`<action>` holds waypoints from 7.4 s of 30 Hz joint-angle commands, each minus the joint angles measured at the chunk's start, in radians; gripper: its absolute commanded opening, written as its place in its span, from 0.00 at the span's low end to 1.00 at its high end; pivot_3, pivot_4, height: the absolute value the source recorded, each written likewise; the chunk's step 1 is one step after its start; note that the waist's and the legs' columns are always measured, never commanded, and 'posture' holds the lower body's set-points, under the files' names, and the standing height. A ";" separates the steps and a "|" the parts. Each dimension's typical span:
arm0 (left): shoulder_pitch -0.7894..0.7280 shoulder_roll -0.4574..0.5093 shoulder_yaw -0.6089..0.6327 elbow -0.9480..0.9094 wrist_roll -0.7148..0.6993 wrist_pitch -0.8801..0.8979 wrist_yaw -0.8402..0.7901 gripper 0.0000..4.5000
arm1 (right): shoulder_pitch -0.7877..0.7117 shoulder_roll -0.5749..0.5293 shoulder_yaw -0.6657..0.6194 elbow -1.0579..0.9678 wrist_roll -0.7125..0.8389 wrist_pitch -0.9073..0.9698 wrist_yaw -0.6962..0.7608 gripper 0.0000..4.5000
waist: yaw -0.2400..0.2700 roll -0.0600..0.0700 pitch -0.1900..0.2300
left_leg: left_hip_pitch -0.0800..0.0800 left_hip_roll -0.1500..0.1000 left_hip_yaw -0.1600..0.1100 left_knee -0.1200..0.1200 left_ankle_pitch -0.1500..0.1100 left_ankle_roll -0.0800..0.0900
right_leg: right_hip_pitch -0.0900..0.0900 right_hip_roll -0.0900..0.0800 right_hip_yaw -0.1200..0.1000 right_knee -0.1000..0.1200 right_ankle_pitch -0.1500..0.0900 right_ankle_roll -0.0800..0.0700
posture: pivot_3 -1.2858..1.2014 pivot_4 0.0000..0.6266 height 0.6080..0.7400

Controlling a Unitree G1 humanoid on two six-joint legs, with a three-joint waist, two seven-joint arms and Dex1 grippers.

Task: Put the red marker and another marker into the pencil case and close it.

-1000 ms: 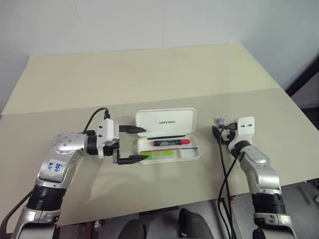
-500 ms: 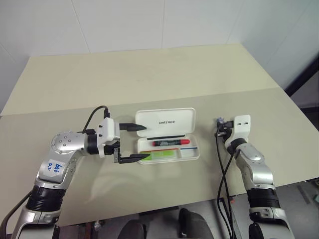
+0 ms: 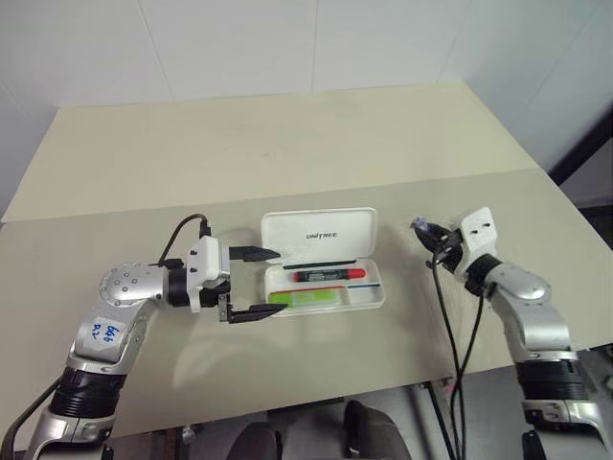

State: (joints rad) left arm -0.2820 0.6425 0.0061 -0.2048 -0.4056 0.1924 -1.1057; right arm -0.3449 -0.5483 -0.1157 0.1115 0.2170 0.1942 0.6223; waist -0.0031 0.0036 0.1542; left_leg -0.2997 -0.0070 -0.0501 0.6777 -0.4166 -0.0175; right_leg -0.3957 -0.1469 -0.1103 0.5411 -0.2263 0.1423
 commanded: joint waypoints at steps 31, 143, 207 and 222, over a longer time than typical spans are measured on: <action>0.151 0.006 0.025 -0.175 -0.053 0.017 0.054 1.00 | -0.139 -0.111 0.287 0.142 0.045 -0.324 0.824 0.08 | 0.002 0.000 0.000 | 0.000 0.001 0.002 0.004 -0.003 -0.001 | 0.002 -0.001 -0.004 -0.002 0.001 0.000 | 0.52 0.24 1.00; -0.384 -0.146 -0.199 0.457 0.262 -0.323 -0.084 0.00 | 0.035 -0.379 -0.099 -0.356 0.437 0.184 0.619 1.00 | 0.029 -0.003 -0.001 | 0.000 0.003 0.007 0.006 -0.004 -0.001 | 0.002 -0.003 -0.021 -0.001 0.002 0.001 | 0.52 0.24 1.00; 0.151 -0.076 0.171 -0.008 -0.035 -0.028 0.132 1.00 | 0.005 -0.158 -0.040 0.083 0.206 -0.321 0.601 1.00 | 0.023 -0.002 -0.001 | 0.001 0.004 0.007 0.006 -0.004 -0.001 | 0.003 -0.003 -0.020 -0.001 0.002 -0.001 | 0.52 0.24 1.00; 0.151 -0.096 0.126 -0.044 -0.021 -0.053 0.178 1.00 | -0.042 -0.128 -0.003 0.200 0.166 -0.412 0.632 1.00 | 0.021 -0.002 -0.001 | 0.002 0.004 0.008 0.006 -0.004 -0.001 | 0.003 -0.003 -0.019 -0.001 0.002 -0.001 | 0.52 0.24 1.00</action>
